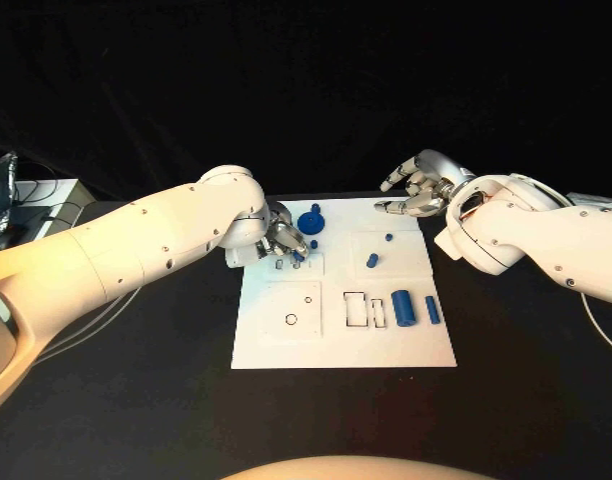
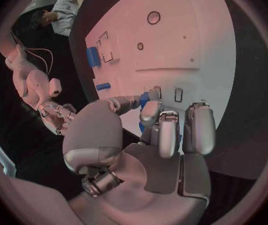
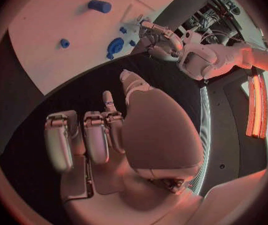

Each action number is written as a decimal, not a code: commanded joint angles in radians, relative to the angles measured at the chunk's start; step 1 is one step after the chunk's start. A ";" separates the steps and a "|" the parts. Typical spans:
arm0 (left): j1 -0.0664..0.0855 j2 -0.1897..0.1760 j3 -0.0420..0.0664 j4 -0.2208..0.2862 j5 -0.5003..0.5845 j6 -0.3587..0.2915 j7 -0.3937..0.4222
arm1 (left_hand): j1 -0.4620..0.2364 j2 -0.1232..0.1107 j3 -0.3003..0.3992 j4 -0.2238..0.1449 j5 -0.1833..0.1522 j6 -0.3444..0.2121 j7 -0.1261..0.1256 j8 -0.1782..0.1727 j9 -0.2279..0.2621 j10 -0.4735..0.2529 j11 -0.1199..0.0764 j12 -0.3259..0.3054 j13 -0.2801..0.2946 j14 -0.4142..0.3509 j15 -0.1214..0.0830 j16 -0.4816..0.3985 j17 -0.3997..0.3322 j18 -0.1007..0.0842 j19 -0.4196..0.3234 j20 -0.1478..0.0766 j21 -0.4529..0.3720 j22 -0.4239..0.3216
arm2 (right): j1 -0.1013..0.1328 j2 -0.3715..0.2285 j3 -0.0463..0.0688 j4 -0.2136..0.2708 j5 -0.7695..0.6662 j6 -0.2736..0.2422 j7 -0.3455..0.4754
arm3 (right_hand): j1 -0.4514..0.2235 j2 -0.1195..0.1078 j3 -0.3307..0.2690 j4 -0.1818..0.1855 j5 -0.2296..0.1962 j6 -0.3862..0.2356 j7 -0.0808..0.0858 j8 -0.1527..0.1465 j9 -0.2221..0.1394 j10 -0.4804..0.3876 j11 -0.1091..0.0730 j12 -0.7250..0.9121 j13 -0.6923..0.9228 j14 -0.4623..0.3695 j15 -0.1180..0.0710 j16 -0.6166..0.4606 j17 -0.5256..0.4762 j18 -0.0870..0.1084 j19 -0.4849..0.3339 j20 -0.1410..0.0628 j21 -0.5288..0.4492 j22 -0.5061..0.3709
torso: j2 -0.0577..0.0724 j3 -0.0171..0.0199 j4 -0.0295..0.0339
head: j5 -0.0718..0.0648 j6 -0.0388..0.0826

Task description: Assemble the parts on the task board

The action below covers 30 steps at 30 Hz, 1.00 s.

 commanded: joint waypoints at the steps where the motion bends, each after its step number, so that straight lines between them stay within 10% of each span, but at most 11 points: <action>1: 0.000 0.003 -0.001 0.004 -0.055 0.009 -0.006 | -0.003 0.009 0.117 -0.125 0.005 0.074 -0.068 0.006 0.002 0.010 0.000 0.009 0.005 0.107 -0.007 0.003 0.263 -0.007 0.005 -0.003 0.007 0.002 | -0.001 0.000 0.000 0.000 -0.004 0.016 0.002 | 0.005 0.003 0.005 0.000 0.009 -0.006 -0.001 0.006 0.002 0.031 -0.002 0.001 0.194 0.105 -0.002 0.002 0.257 -0.008 0.093 -0.003 -0.003 0.245 | 0.002 0.0002 0.0003 | 0.001 -0.002; 30: -0.012 0.004 -0.032 0.028 -0.121 -0.045 -0.004 | -0.006 0.009 0.112 -0.125 0.003 0.077 -0.068 0.004 0.001 0.012 0.000 0.008 0.006 0.107 -0.008 0.003 0.263 -0.007 0.006 -0.004 0.007 0.002 | -0.001 -0.005 0.000 0.009 -0.005 0.017 0.003 | 0.005 0.003 0.005 0.000 0.009 -0.006 -0.001 0.006 0.002 0.031 -0.002 0.001 0.194 0.105 -0.002 0.002 0.257 -0.008 0.093 -0.003 -0.003 0.245 | 0.002 -0.0001 -0.0019 | 0.001 -0.014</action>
